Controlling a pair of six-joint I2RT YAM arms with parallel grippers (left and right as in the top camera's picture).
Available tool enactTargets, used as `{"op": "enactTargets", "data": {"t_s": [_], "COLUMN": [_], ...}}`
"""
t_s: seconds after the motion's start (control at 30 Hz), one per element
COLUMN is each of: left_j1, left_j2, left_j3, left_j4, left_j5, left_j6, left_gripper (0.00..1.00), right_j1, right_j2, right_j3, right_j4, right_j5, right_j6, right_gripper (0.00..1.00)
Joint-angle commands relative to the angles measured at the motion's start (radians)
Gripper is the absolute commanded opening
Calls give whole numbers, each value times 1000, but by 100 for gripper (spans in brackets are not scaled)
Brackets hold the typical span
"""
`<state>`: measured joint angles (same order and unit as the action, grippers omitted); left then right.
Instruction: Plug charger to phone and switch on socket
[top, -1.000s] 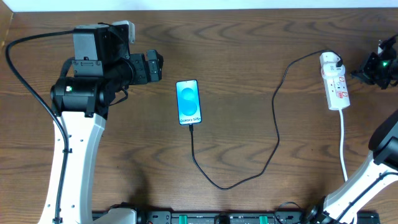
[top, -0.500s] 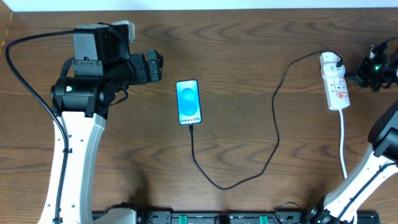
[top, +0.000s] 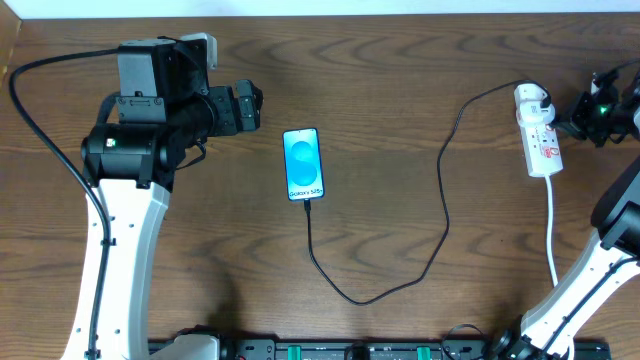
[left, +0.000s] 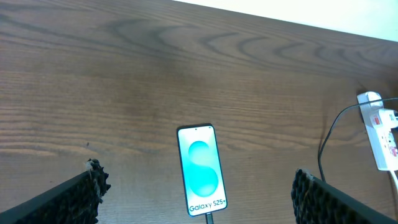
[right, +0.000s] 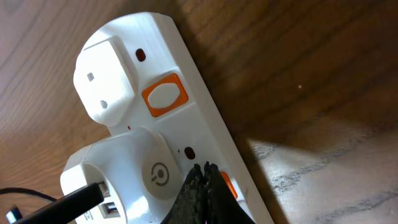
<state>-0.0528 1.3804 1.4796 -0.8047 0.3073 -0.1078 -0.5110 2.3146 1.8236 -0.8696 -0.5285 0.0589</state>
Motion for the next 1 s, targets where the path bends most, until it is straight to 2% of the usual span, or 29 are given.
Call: {"op": "enactTargets", "data": {"t_s": [0.0,0.4,0.97], "left_j1": [4,4,4], "left_j2": [-3,-3,-3], "left_j3": [3,3,3], "left_j4": [-2,-2,-2], "left_j5": [-13,-13,-13], "left_j6": [-1,-2,-2], "left_gripper": [97,97,97], "right_j1": [4,21,108], "right_j2": [14,14,16], "right_j3": [5,-1,-120], "right_j4": [4,-24,24], "right_j5": [-25,-31,-20], "right_j6": [-15,-15,-4], "right_gripper": [1,1,1]}}
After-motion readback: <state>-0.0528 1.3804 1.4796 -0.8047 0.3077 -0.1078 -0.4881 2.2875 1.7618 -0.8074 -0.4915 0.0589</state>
